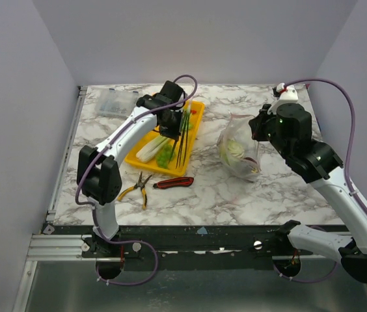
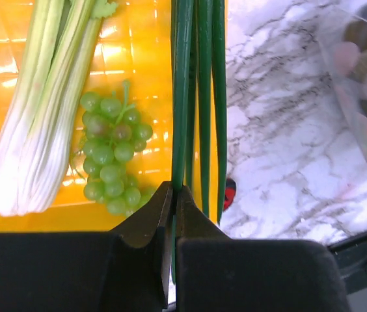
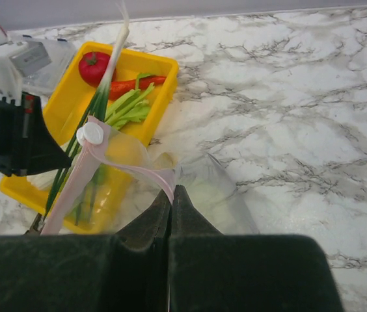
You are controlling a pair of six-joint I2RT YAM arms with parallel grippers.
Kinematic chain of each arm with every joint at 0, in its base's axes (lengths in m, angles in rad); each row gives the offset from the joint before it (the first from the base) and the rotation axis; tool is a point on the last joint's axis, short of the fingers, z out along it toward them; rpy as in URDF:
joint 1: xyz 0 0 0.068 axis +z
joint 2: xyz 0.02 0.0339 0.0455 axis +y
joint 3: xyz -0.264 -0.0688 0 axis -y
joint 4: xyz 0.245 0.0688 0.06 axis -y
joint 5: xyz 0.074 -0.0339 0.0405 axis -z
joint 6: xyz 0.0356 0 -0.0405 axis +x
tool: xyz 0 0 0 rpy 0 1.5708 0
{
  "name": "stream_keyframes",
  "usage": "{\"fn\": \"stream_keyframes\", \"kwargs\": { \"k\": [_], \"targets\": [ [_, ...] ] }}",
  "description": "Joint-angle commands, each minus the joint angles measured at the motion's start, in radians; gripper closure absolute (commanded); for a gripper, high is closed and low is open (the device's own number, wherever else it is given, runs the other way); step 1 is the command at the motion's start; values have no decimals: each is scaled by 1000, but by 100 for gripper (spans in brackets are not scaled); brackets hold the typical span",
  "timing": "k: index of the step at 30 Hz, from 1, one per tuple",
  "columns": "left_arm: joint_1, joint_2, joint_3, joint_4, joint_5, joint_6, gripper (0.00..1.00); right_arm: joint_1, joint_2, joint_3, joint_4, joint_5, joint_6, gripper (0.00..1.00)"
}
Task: Place the food in the zip-top bag and seal the zipper
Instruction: Pick up the fake vegetable from the bin, then place the fake vegetable in the zipper food storage bag.
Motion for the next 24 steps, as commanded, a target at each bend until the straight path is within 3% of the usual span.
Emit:
{"fn": "stream_keyframes", "kwargs": {
  "k": [1,10,15,24],
  "targets": [
    [2,-138,-15,-82,63,22,100,-3,4,-4,74,-11,-38,99],
    [-2,-436,-107,-166,411,0,100,-3,37,11,166,49,-152,99],
    [-32,-597,-207,-200,553,-52,100,-2,82,47,233,166,-274,99],
    [-126,-838,-421,145,822,-458,100,-2,114,37,377,198,-416,100]
  ]
}}
